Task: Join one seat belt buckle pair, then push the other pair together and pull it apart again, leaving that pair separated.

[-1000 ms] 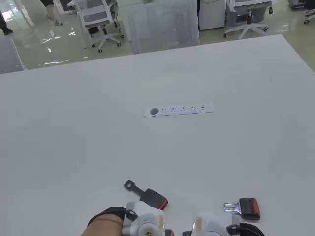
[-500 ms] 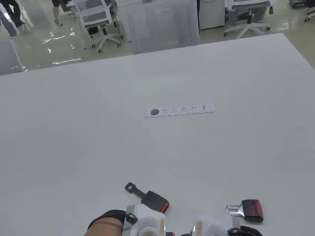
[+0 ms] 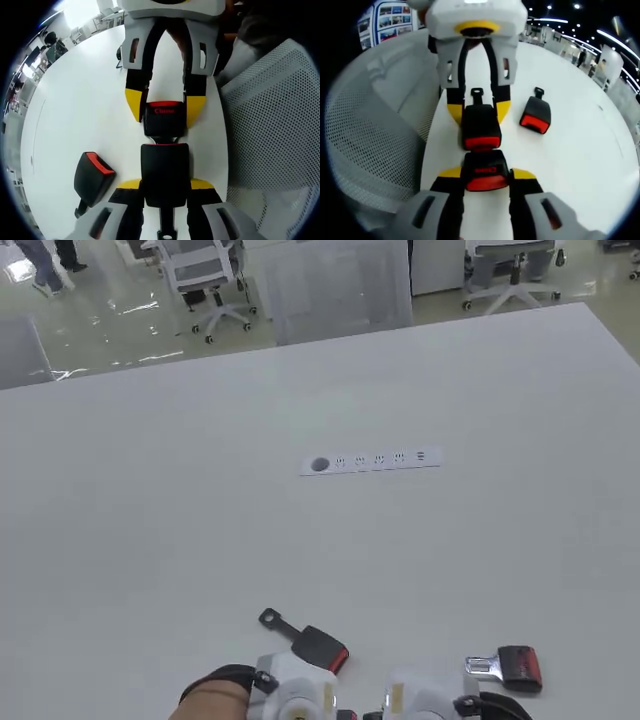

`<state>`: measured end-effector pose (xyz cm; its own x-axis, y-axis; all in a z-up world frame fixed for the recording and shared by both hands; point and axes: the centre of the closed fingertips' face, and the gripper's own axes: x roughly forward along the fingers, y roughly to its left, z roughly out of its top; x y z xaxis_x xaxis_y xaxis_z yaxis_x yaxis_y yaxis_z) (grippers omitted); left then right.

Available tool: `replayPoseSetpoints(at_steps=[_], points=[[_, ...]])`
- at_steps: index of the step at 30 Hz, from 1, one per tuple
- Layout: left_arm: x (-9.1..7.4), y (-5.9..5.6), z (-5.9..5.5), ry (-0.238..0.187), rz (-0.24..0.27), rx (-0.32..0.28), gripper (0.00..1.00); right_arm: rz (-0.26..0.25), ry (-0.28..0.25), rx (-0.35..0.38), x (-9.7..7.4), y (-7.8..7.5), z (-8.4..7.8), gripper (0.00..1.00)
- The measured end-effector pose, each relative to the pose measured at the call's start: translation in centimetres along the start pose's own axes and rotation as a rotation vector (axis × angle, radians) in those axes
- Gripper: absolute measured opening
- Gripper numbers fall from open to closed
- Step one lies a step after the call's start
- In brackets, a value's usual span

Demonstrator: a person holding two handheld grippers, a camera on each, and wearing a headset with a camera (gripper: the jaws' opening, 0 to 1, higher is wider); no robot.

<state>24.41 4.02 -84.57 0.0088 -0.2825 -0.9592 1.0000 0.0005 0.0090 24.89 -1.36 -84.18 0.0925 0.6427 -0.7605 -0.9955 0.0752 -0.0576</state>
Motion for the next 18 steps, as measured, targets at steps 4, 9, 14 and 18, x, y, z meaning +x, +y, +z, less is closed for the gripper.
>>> replayPoseSetpoints(at_steps=[4, 9, 14, 18], points=[[-0.06, -0.03, -0.05, -0.009, 0.001, -0.002, 0.33, 0.008, 0.005, -0.001, -0.01, 0.17, -0.19, 0.33], [-0.2, 0.06, -0.18, -0.038, 0.012, -0.036, 0.33, -0.001, -0.019, 0.007, -0.09, 0.21, -0.47, 0.33], [-0.28, 0.14, -0.28, -0.077, 0.03, -0.047, 0.33, -0.002, -0.074, 0.053, -0.16, 0.13, -0.57, 0.33], [-0.17, 0.13, -0.08, -0.087, 0.034, -0.048, 0.33, -0.004, -0.07, 0.046, -0.16, 0.21, -0.47, 0.34]])
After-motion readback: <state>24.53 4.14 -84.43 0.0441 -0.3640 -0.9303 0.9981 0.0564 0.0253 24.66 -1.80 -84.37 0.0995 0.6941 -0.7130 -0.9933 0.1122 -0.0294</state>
